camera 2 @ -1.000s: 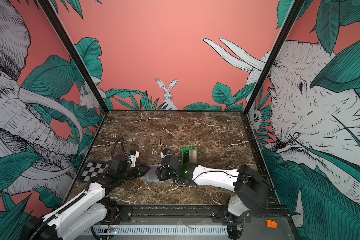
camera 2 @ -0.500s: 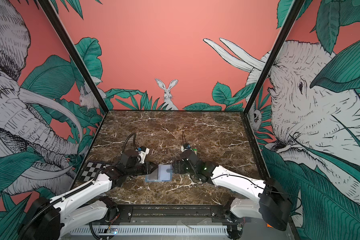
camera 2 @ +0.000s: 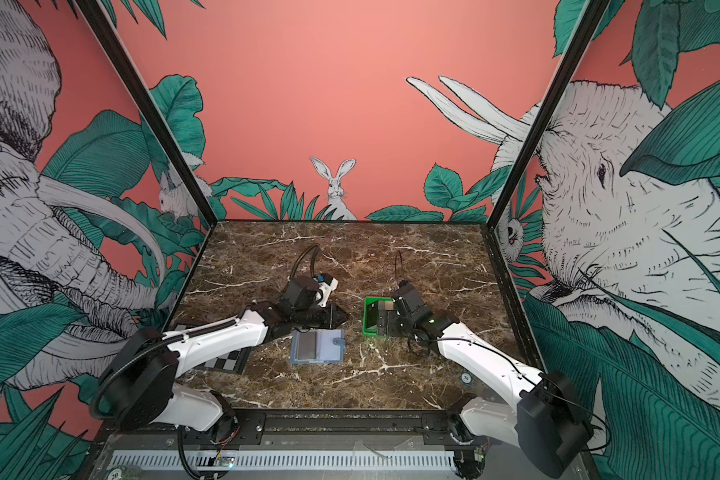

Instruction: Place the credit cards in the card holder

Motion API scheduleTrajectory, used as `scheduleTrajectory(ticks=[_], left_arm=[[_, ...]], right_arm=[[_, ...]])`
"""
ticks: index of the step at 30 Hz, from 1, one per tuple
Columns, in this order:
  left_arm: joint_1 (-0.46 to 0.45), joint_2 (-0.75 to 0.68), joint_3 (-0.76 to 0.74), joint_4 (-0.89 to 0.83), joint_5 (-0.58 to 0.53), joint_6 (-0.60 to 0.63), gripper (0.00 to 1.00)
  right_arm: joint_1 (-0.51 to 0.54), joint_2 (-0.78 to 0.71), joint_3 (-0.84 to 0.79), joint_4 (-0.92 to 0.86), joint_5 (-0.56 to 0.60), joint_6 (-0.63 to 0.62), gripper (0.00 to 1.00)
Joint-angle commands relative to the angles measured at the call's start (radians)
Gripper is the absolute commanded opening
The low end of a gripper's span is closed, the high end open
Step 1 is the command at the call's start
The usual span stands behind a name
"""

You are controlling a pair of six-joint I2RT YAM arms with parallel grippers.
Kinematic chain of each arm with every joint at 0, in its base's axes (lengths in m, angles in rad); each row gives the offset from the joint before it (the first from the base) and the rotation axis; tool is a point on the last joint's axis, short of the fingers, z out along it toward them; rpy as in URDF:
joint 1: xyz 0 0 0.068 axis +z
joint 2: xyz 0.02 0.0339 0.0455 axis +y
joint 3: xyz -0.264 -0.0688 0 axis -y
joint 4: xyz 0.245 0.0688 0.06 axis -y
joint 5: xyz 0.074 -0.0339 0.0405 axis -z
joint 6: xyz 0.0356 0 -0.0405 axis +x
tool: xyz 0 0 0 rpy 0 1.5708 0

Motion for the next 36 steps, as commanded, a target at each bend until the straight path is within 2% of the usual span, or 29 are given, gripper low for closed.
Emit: scheduleTrajectory(ticks=[1,14,25,36], left_arm=[[-0.024,0.076,0.076,0.007,-0.023,0.038,0.24],[-0.030,0.292,0.291,-0.057,-0.029,0.075,0.21],[-0.029,0.381,0.360,-0.058,-0.014,0.066,0.17],[-0.030,0.435,0.394,-0.093,0.000,0.089,0.16]], right_arm=[[-0.027,0.033,0.021,0.002,-0.033,-0.052,0.94],[-0.085,0.149,0.013,0.130,-0.123,-0.080,0.90],[-0.088,0.256,0.068,0.135,-0.125,-0.084,0.90],[-0.090,0.296,0.075,0.132,-0.106,-0.077,0.90]])
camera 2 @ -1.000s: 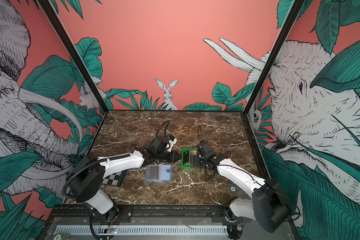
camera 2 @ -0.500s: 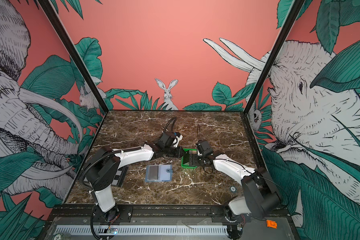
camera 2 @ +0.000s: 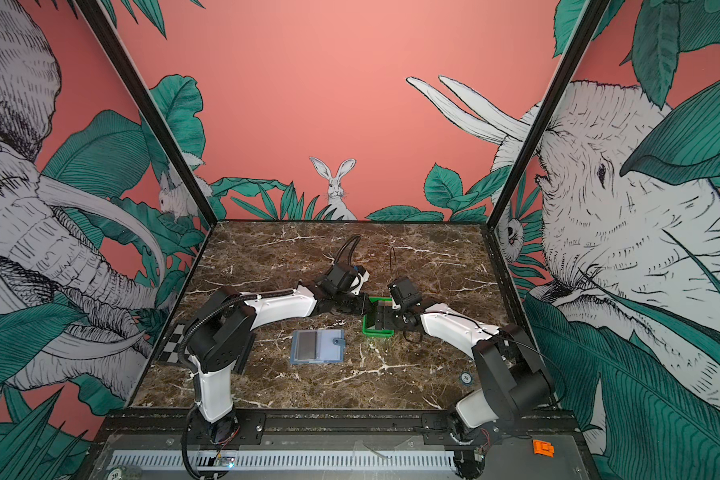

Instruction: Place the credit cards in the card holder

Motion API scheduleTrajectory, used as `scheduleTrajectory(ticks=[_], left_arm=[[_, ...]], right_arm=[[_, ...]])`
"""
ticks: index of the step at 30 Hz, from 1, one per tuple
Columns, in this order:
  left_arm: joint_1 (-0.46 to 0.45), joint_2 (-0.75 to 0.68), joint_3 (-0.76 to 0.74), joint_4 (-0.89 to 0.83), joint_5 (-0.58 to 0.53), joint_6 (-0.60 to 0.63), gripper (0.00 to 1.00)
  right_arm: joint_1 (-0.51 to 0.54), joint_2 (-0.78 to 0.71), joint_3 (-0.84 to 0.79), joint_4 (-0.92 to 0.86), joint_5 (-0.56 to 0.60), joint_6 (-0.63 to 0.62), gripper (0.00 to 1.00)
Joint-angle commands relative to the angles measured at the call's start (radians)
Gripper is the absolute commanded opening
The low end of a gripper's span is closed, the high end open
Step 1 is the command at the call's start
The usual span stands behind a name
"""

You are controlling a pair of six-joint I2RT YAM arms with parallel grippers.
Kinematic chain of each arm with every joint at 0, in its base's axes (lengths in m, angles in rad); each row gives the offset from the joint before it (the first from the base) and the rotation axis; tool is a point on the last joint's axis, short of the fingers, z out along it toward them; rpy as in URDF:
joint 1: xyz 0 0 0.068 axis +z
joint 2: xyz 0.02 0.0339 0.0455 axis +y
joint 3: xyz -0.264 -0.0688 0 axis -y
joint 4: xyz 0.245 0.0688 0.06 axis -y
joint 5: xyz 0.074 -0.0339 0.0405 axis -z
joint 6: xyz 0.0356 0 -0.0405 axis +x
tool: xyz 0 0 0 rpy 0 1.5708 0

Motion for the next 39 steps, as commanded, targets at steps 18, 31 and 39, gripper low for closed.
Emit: scheduleTrajectory(ticks=[18,31,39], left_arm=[[-0.002,0.008,-0.001,-0.062,-0.007,0.043,0.14],[-0.002,0.018,-0.005,-0.061,0.000,0.043,0.14],[-0.003,0.025,0.000,-0.050,0.007,0.031,0.14]], right_arm=[[-0.048,-0.036,0.025,-0.020,0.034,-0.005,0.90],[-0.056,-0.072,0.036,-0.046,0.029,-0.012,0.90],[-0.057,-0.042,0.030,-0.005,-0.054,-0.016,0.90]])
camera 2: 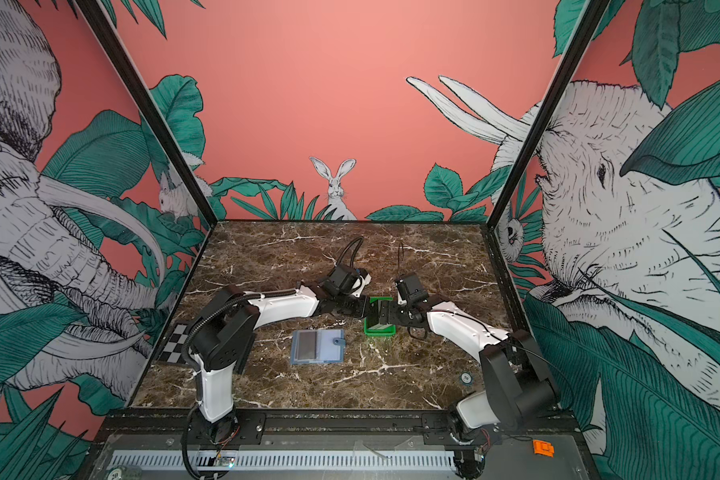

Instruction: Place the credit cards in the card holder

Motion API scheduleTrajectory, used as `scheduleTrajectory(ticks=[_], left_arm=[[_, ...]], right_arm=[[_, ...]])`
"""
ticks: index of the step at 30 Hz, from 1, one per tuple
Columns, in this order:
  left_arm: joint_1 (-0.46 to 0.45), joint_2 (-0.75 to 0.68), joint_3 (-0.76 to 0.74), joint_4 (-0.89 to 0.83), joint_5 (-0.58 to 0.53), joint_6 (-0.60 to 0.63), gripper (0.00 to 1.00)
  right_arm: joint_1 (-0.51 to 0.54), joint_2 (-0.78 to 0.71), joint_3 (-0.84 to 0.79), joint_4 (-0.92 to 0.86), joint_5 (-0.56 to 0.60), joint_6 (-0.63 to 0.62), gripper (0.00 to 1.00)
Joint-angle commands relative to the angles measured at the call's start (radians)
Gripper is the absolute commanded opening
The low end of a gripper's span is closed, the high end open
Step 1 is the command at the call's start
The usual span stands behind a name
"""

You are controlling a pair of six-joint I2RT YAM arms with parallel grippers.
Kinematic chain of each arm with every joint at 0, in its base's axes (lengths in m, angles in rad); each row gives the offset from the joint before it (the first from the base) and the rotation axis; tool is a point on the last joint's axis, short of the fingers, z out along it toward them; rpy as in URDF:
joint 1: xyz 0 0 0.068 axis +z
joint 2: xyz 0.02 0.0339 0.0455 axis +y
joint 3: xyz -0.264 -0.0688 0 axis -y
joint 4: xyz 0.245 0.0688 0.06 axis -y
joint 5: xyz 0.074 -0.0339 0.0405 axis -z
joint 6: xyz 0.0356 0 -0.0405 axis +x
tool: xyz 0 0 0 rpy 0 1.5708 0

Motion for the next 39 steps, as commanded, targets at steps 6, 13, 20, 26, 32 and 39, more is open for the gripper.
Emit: scheduleTrajectory(ticks=[6,13,20,26,32,39], left_arm=[[-0.002,0.010,-0.013,-0.023,0.002,-0.001,0.14],[-0.002,0.008,-0.013,-0.024,0.003,0.002,0.14],[-0.002,0.014,-0.013,-0.018,0.006,-0.001,0.14],[-0.001,0.014,-0.016,-0.013,0.007,-0.005,0.14],[-0.002,0.017,-0.016,-0.014,0.008,-0.005,0.14],[-0.002,0.025,-0.013,-0.014,0.017,-0.004,0.14]], right_arm=[[-0.005,0.065,0.035,0.023,-0.040,-0.012,0.90],[-0.004,0.077,0.028,0.000,-0.033,-0.011,0.90],[-0.004,0.039,-0.008,-0.015,-0.026,-0.012,0.90],[-0.005,0.010,-0.037,-0.024,-0.032,-0.012,0.90],[-0.005,-0.017,-0.055,-0.028,-0.030,-0.009,0.90],[-0.004,0.011,-0.018,-0.043,0.030,0.001,0.90]])
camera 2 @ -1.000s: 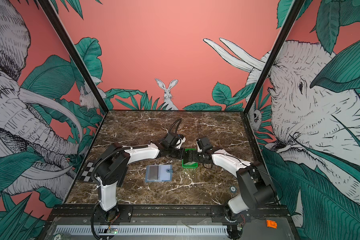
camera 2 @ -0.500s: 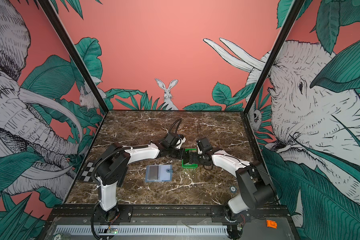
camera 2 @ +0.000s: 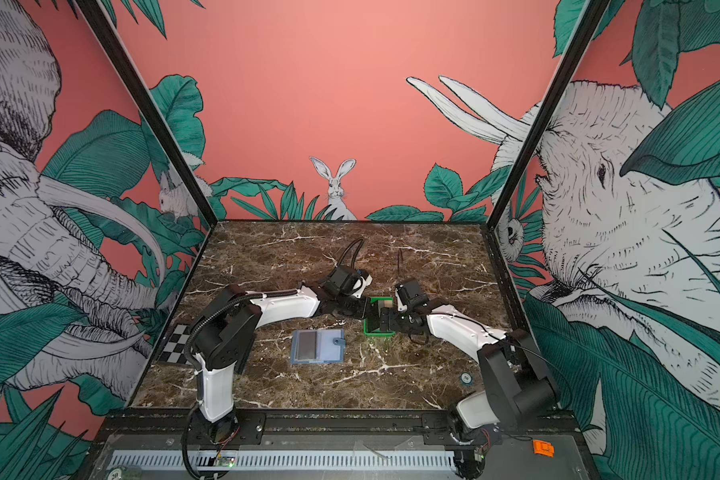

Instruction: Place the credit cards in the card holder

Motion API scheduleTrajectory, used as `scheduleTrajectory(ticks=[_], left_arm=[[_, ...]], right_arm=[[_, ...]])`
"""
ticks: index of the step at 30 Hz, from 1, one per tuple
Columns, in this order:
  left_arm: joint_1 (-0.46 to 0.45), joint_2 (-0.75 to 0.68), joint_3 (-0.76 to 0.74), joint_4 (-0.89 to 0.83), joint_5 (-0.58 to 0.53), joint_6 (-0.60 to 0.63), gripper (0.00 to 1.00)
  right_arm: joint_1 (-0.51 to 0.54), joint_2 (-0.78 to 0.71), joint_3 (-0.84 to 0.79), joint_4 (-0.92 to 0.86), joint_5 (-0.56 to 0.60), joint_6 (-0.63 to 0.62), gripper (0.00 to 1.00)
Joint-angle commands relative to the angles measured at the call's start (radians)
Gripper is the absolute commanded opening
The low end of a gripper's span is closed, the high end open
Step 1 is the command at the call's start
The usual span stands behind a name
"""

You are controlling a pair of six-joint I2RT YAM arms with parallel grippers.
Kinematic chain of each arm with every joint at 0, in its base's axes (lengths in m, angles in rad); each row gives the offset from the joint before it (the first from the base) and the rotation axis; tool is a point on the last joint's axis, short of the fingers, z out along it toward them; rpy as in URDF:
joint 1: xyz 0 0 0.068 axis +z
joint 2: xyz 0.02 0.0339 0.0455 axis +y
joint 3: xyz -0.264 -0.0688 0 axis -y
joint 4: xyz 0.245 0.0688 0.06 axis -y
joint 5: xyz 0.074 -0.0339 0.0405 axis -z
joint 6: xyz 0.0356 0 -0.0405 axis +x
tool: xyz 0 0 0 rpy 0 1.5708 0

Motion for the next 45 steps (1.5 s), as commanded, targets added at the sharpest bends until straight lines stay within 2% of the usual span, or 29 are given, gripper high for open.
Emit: scheduleTrajectory(ticks=[1,14,22,35,45], left_arm=[[-0.002,0.012,-0.013,-0.027,-0.005,0.000,0.14],[-0.001,0.008,-0.023,-0.024,0.000,0.001,0.13],[-0.003,0.012,-0.019,-0.024,0.001,0.001,0.14],[-0.002,0.015,-0.018,-0.027,0.000,0.001,0.13],[-0.002,0.021,-0.018,-0.028,0.009,0.001,0.13]], right_arm=[[-0.004,0.017,0.032,-0.031,0.062,0.000,0.90],[-0.004,0.118,0.123,-0.038,0.054,-0.011,0.90],[-0.004,0.091,0.080,-0.032,0.017,-0.001,0.90],[0.002,-0.004,-0.002,-0.064,0.024,0.007,0.89],[0.002,0.091,0.096,-0.065,0.063,-0.003,0.89]])
